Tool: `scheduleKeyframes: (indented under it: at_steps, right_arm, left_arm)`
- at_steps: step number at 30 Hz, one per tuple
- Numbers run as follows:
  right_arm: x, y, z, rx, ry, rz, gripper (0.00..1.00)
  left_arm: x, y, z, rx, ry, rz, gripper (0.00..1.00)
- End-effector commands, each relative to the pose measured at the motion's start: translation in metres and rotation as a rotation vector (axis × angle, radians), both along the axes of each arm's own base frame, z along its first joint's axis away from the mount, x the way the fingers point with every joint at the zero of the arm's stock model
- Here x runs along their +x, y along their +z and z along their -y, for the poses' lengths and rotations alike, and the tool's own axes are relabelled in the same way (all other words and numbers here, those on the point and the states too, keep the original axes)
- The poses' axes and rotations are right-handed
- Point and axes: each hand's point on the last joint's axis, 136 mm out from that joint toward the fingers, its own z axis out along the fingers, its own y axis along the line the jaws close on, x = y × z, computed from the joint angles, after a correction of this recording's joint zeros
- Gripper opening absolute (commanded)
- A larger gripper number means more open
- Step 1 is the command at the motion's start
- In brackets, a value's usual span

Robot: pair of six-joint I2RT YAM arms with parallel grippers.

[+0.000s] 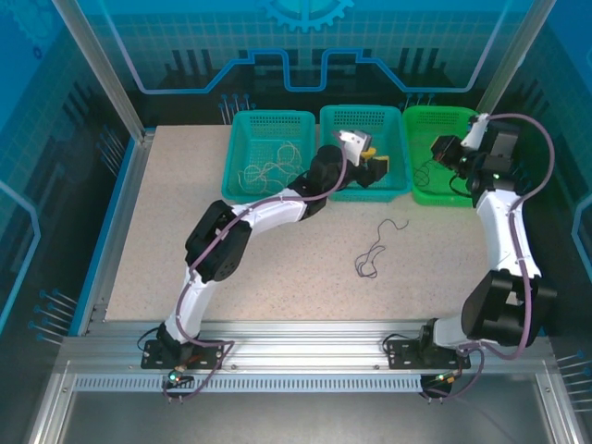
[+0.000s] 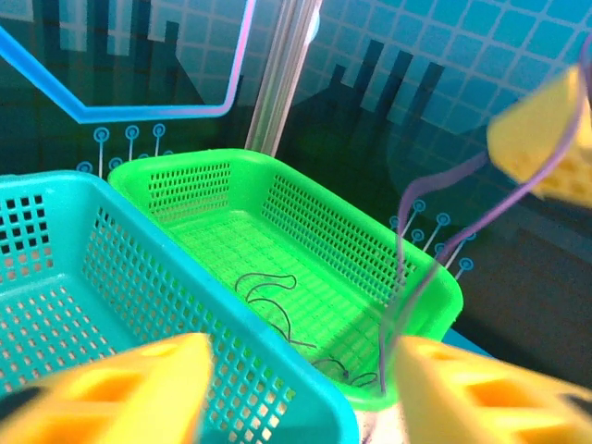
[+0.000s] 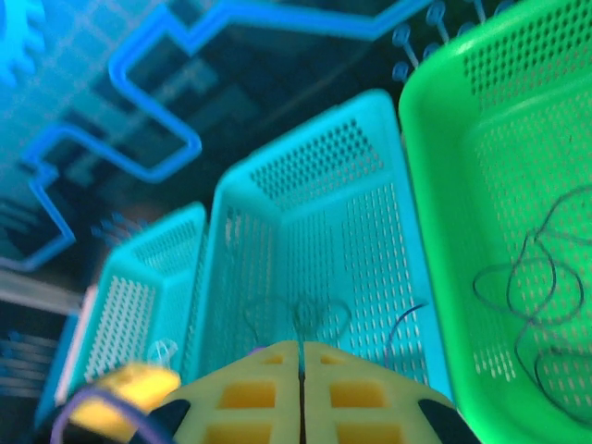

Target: Untangle the cables

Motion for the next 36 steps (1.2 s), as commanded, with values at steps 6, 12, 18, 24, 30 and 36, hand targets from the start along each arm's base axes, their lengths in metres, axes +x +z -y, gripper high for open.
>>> scheduleKeyframes:
  at_steps: [6, 12, 18, 24, 30, 36]
  right_arm:
    - [0.029, 0.021, 0.034, -0.001, -0.231, 0.128, 0.0]
    - [0.052, -0.051, 0.072, 0.187, -0.354, -0.018, 0.0]
    - [0.101, -0.103, 0.104, 0.229, -0.329, -0.191, 0.0]
    - [0.086, -0.15, 0.126, 0.019, -0.464, -0.515, 0.03]
    - [0.061, -0.174, 0.118, -0.044, -0.458, -0.654, 0.35]
    - [0.04, -0.15, 0.123, -0.15, -0.485, -0.669, 0.47]
  left_arm:
    - [-0.049, 0.076, -0.021, -0.169, -0.195, 0.074, 0.85]
    - [-0.069, 0.084, -0.039, -0.169, -0.19, 0.095, 0.88]
    - [-0.094, 0.088, -0.056, -0.16, -0.198, 0.088, 0.9]
    - [-0.125, 0.086, -0.082, -0.108, -0.185, 0.063, 0.92]
    - [-0.131, 0.07, -0.111, 0.025, -0.069, -0.006, 0.94]
    - [-0.14, 0.076, -0.129, 0.037, -0.015, -0.008, 0.94]
